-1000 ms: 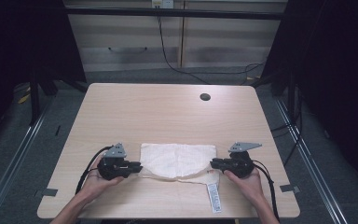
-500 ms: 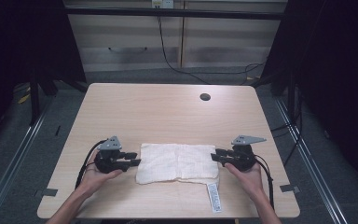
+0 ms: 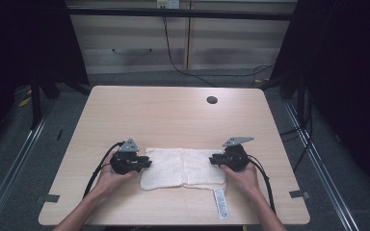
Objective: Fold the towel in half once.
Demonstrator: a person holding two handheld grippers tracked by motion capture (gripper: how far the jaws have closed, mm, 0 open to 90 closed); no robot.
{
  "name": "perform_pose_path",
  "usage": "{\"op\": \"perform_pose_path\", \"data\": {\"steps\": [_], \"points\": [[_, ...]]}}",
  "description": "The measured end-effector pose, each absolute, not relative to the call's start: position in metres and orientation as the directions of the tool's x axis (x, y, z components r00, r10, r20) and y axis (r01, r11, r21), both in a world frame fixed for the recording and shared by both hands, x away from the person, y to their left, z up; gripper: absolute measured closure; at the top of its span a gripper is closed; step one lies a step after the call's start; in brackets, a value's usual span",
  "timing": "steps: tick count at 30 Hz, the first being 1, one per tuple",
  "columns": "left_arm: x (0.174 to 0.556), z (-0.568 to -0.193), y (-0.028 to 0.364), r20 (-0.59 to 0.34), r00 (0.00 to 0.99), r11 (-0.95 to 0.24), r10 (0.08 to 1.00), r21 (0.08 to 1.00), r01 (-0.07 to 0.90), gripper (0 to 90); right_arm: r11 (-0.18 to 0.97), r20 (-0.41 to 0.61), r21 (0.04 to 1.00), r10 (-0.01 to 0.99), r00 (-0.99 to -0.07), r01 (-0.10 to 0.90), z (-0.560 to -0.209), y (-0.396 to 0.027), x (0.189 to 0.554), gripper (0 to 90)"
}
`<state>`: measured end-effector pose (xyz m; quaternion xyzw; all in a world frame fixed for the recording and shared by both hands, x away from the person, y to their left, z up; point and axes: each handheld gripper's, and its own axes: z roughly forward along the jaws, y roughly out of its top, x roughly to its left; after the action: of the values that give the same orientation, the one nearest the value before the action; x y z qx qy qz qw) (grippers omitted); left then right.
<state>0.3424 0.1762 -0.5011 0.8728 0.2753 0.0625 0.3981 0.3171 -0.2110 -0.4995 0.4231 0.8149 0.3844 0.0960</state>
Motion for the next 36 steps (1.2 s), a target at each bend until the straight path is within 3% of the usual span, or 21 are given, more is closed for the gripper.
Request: {"op": "perform_pose_path", "data": {"steps": [6,16,22,28,33,36], "points": [[0.334,-0.501,0.178,-0.081,0.839,-0.547,0.538,0.725,0.42,74.1,0.381,0.159,0.696,0.745,-0.648,0.608,-0.501,-0.207,0.308,77.4],[0.315,-0.504,0.202,-0.144,0.827,-0.503,0.543,0.733,0.458,74.9,0.435,0.142,0.679,0.712,-0.687,0.592,-0.494,-0.206,0.292,78.4],[0.317,-0.504,0.2,-0.127,0.835,-0.519,0.536,0.731,0.444,75.1,0.328,0.171,0.728,0.764,-0.623,0.602,-0.484,-0.224,0.315,77.9],[0.317,-0.503,0.2,-0.116,0.839,-0.528,0.532,0.729,0.435,75.1,0.332,0.187,0.704,0.766,-0.615,0.628,-0.498,-0.223,0.327,66.9],[0.316,-0.503,0.199,-0.108,0.84,-0.53,0.531,0.732,0.429,75.0,0.351,0.171,0.694,0.768,-0.617,0.629,-0.501,-0.219,0.326,67.4],[0.316,-0.503,0.2,-0.116,0.84,-0.533,0.529,0.725,0.436,74.9,0.376,0.156,0.689,0.758,-0.633,0.62,-0.502,-0.216,0.325,72.2]]}}
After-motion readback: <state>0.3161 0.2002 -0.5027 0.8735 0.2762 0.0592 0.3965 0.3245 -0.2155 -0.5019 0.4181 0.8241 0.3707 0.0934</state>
